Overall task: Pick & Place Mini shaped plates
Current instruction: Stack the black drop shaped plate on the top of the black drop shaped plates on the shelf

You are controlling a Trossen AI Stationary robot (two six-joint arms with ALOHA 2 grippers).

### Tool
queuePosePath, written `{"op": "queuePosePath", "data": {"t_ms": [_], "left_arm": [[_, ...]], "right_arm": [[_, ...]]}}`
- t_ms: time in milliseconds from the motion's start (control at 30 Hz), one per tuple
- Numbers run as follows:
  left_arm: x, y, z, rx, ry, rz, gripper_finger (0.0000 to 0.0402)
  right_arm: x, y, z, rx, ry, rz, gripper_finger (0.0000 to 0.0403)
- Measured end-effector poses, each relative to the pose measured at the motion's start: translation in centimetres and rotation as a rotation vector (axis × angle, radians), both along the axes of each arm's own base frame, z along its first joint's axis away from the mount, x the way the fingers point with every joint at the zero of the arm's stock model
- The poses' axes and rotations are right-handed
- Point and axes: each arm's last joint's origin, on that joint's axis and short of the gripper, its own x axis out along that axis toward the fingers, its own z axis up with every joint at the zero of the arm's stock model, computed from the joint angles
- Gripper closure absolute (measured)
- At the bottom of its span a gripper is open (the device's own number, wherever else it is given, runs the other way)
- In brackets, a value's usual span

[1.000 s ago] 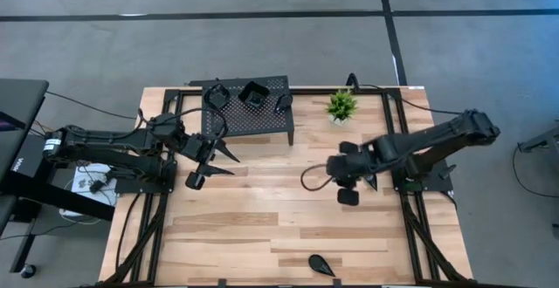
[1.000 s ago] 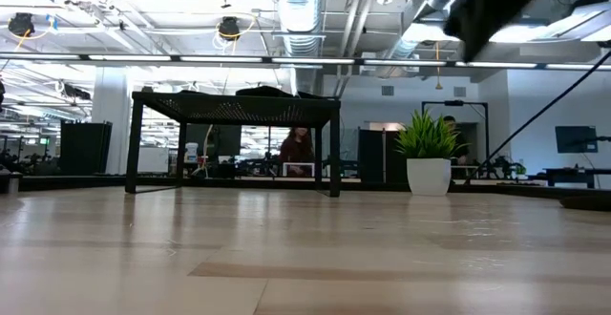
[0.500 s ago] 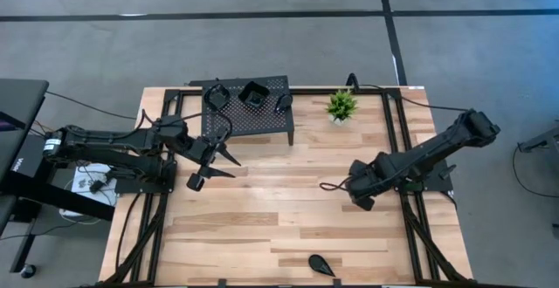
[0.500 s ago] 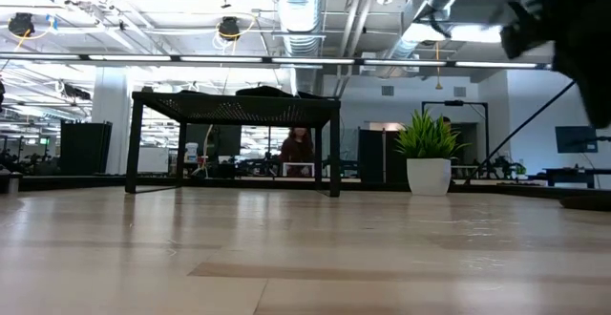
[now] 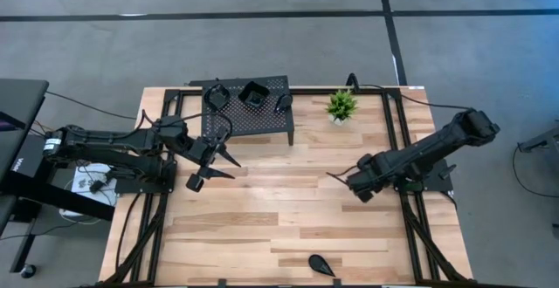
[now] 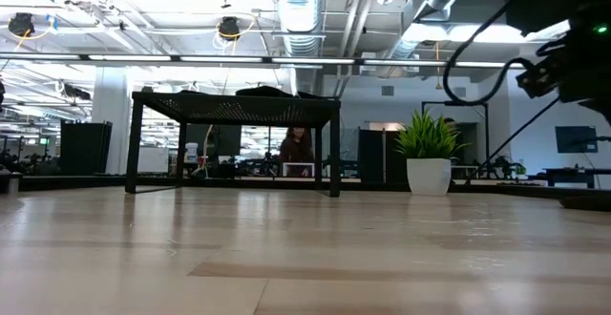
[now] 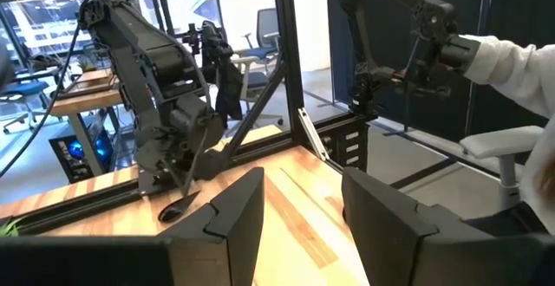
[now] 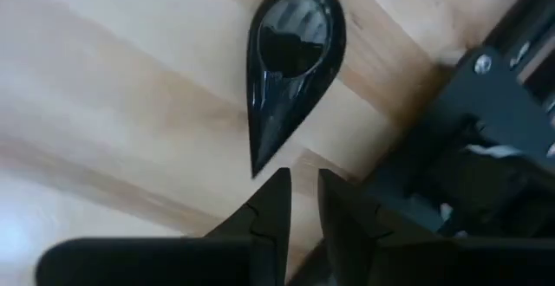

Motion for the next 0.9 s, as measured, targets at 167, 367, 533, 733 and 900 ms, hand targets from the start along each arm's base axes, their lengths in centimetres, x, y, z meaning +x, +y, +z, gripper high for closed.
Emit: {"op": "queuePosePath", "data": {"t_ms": [167, 367, 533, 733, 900], "left_arm": [[0.0, 0.0, 0.0, 0.000, -0.002, 0.001, 0.0243], [0.0, 0.0, 0.0, 0.000, -0.002, 0.003, 0.0243], [0.0, 0.0, 0.0, 0.000, -0.003, 0.003, 0.0243], [0.0, 0.0, 0.0, 0.000, -0.003, 0.002, 0.0243], [0.0, 0.0, 0.0, 0.000, -0.003, 0.002, 0.0243]], "right_arm": [[0.7, -0.5, -0.1, -0.022, -0.065, -0.178, 0.0348], [0.8, -1.0, -0.2, -0.060, -0.070, -0.306, 0.0348], [0.9, -1.3, -0.2, -0.070, -0.077, -0.368, 0.0348], [2.1, -1.1, -0.3, -0.041, -0.204, -0.331, 0.0348], [2.2, -1.1, -0.3, -0.058, -0.219, -0.322, 0.0348]]}}
